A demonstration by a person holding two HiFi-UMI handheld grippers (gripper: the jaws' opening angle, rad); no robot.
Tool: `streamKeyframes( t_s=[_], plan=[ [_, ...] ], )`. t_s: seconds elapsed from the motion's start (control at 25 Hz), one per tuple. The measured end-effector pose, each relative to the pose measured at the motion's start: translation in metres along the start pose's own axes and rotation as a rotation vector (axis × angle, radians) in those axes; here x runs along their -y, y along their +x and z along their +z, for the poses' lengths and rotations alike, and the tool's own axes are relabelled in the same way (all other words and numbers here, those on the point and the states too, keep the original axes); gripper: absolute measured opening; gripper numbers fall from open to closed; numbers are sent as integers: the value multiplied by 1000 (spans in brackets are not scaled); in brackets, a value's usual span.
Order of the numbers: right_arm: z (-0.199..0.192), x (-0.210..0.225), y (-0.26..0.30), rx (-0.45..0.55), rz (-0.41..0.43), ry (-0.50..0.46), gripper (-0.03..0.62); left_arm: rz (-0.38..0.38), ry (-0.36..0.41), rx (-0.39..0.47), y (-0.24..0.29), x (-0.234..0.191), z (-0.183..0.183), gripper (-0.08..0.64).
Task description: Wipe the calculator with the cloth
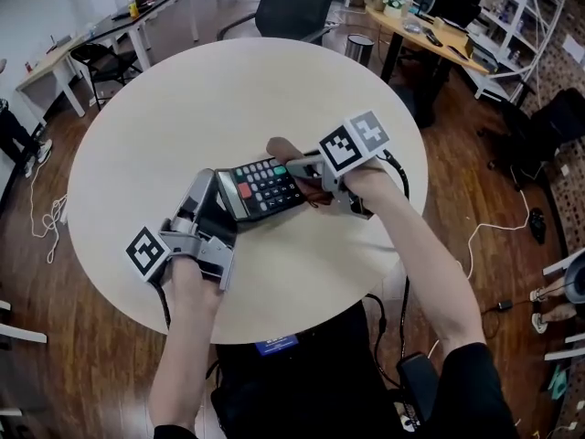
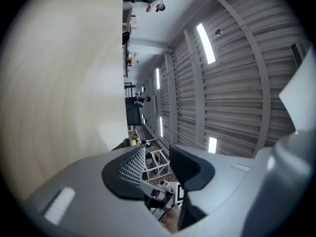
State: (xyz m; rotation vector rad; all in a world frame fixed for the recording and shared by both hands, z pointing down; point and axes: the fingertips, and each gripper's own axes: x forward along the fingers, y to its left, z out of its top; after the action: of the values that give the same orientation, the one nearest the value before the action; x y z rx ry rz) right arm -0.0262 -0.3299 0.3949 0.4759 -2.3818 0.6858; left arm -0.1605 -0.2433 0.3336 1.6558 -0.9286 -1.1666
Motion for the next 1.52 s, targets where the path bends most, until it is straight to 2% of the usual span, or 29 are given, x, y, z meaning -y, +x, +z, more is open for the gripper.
streamKeyframes(
  t_s=[0.24,0.44,0.52,0.6,0.72,0.84,1.0,1.16,1.28,1.4,1.52],
  plan=[
    [-31,-17,-26,-34,43,-14,98,3,15,8,-1,3,0,149],
    [-76,-52,-51,-119,123,-103,100,-1,12,12,-2,3,0,149],
    [-83,-59,-64,-126,128,-144,98,0,7,6,-1,4,-1,149],
    [-67,-51,-68,-82,65,-187,100,-1,3,7,0,5,-1,149],
    [-19,-24,-57,18,-75,-235,98,-9,-2,16,-1,6,0,149],
    [1,2,-31,5,-171,-226,100,-6,-10,12,-2,4,-2,149],
    [-23,-8,-23,-65,-107,-194,100,5,-3,4,-1,2,0,149],
    [-68,-47,-50,-91,32,-265,100,-2,18,1,-3,1,-7,149],
    [-99,-70,-75,-41,120,-276,100,3,42,-16,-6,0,-13,149],
    [-99,-69,-90,38,93,-251,100,1,105,-56,-11,9,-6,149],
    [-104,-66,-91,42,42,-266,100,-8,204,-140,-19,16,-4,149]
  ],
)
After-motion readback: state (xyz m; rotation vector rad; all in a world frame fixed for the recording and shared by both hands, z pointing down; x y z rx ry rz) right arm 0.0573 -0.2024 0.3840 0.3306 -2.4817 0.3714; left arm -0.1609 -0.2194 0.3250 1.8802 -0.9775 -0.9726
